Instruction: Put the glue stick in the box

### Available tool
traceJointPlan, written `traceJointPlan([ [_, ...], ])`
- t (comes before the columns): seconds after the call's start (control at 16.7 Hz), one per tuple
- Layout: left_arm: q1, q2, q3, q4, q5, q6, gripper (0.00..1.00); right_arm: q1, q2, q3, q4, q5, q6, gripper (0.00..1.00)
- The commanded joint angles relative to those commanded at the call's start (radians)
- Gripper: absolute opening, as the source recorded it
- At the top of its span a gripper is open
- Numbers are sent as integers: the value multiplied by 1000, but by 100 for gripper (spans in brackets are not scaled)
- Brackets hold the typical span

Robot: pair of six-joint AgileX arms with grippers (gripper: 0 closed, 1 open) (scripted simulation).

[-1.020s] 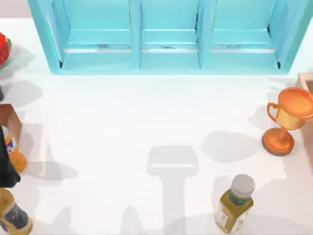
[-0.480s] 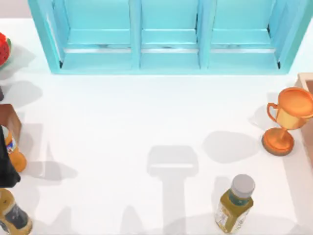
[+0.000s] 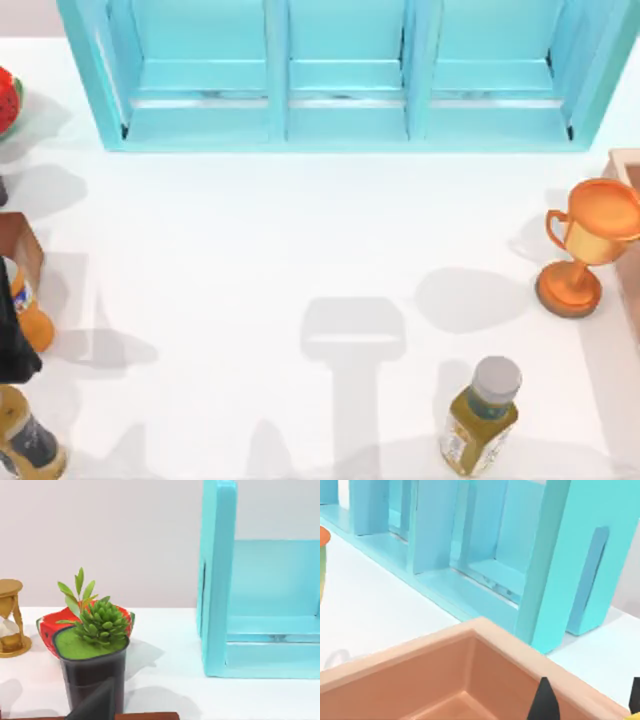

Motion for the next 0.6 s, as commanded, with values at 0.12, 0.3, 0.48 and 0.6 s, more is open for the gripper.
traceJointPlan([
  [0.12, 0, 0, 0, 0, 0, 0, 100, -17, -18, -76, -125, 3, -114, 0],
  [0.3, 0, 0, 0, 0, 0, 0, 100, -33, -35, -155, -238, 9, -218, 0],
  [0.48, 0, 0, 0, 0, 0, 0, 100, -36, -39, -173, -262, 10, -239, 0],
  [0.6, 0, 0, 0, 0, 0, 0, 100, -36, -39, -173, -262, 10, -239, 0],
])
